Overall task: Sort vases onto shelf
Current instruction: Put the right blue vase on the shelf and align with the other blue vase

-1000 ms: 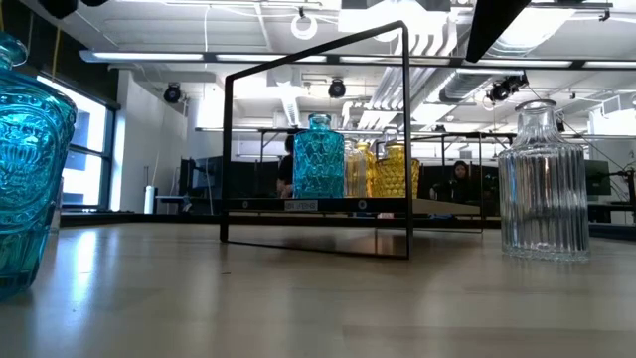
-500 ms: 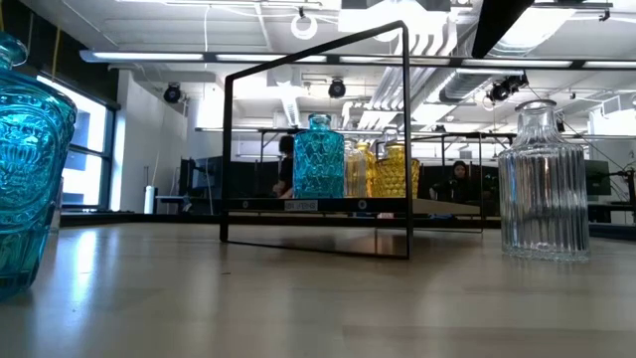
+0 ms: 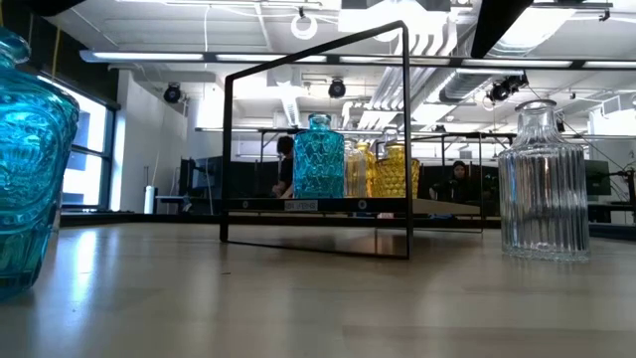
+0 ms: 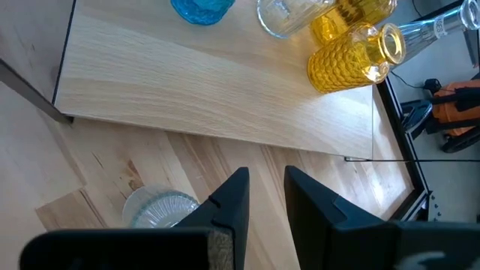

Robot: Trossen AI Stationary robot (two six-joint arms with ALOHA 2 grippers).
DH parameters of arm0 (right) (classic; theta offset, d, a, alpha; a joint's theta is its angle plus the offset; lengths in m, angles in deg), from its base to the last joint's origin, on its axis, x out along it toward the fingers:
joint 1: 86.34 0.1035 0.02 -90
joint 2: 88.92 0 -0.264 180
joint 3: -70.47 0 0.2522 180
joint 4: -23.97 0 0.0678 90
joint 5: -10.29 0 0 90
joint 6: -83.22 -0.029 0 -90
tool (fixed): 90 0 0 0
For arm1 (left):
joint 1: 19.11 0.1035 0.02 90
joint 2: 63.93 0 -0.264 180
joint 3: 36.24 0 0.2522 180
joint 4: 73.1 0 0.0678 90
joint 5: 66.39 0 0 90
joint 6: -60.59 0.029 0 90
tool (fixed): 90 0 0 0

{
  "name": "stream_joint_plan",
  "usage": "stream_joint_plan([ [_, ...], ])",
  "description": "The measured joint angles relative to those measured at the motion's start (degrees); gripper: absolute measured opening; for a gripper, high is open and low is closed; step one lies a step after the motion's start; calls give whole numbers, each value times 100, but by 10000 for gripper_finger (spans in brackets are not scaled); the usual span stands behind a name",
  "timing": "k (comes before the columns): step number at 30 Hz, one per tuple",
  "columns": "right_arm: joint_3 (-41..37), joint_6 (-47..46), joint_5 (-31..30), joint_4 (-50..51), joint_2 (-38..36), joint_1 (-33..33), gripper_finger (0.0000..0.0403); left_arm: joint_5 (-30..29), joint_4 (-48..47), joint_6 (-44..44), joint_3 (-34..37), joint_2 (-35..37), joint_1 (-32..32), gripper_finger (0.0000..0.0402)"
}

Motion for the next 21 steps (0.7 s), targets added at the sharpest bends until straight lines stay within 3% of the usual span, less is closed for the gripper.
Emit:
stream_joint_plan([
  [21,0,-7,22,0,0,0,67,-197,-146,159,16,221,7,200],
])
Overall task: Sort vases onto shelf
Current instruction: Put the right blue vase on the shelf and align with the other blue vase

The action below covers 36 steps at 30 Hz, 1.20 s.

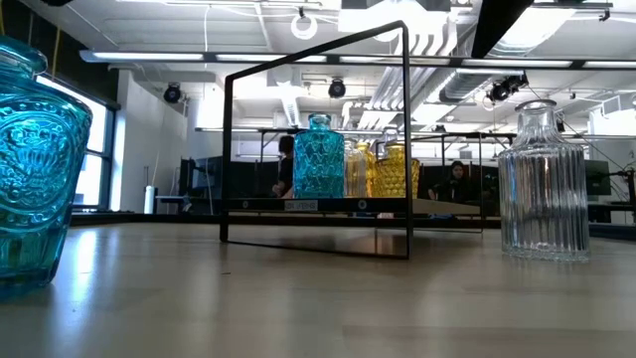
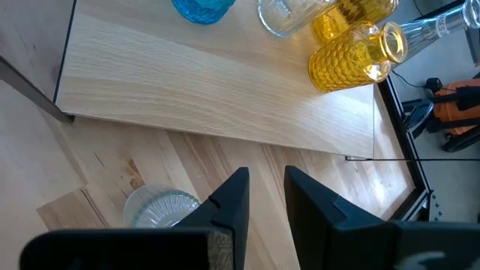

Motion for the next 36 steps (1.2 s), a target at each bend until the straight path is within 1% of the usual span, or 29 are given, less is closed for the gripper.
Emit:
stream_joint_plan([
  [6,0,-3,0,0,0,0,67,-62,-215,-4,0,91,4,200],
  [18,0,-4,-2,0,0,0,67,-148,-276,37,0,-113,64,200],
  [24,0,-4,-2,0,0,0,67,-150,-495,-23,0,-122,66,200],
  [30,0,0,-2,0,0,0,67,-186,-447,-52,-13,-255,84,200],
  [36,0,11,-2,0,0,0,67,-85,-291,4,-39,-464,136,200],
])
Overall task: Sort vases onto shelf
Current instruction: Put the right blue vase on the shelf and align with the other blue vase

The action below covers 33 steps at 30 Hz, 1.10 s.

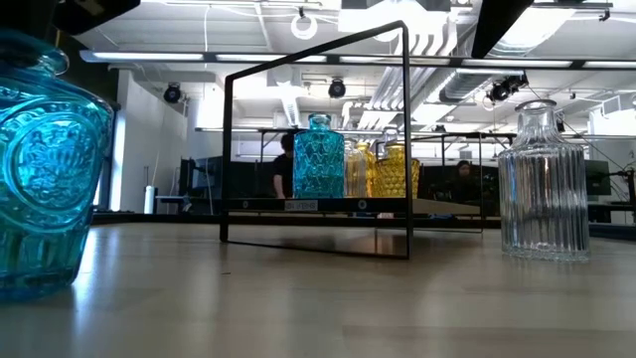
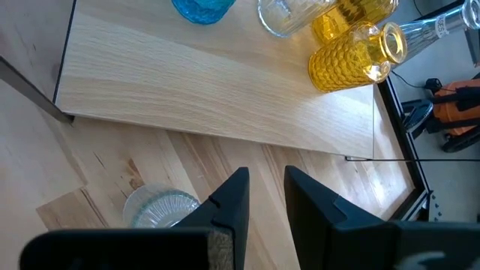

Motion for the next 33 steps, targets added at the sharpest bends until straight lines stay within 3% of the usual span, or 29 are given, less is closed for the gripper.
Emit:
stream_joint_plan([
  [6,0,2,0,2,0,0,67,53,48,92,25,104,6,178],
  [15,0,-13,0,0,0,0,67,87,-20,72,28,119,8,20],
  [33,0,-15,2,0,0,35,67,-72,-84,281,39,172,12,10],
])
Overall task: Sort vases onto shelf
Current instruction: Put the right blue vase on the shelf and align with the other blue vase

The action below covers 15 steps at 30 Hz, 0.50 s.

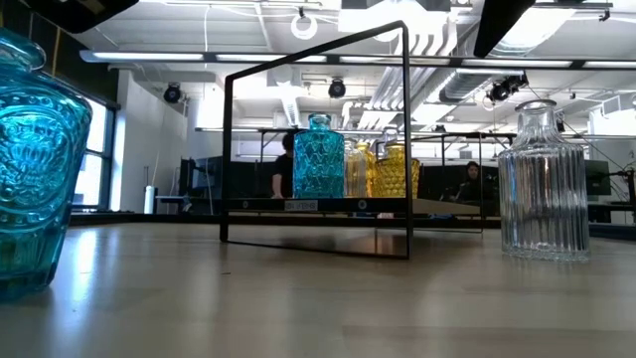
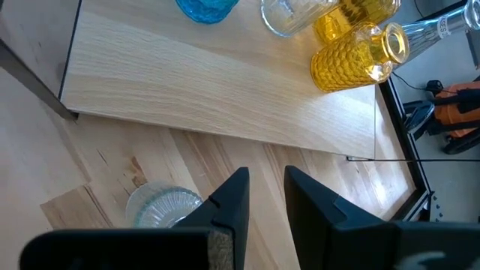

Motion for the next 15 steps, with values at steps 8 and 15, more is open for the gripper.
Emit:
stream_joint_plan([
  [8,0,-36,-2,0,0,35,67,45,-103,2,23,330,97,8],
  [15,0,-44,-1,0,0,37,67,28,-201,76,18,544,178,7],
])
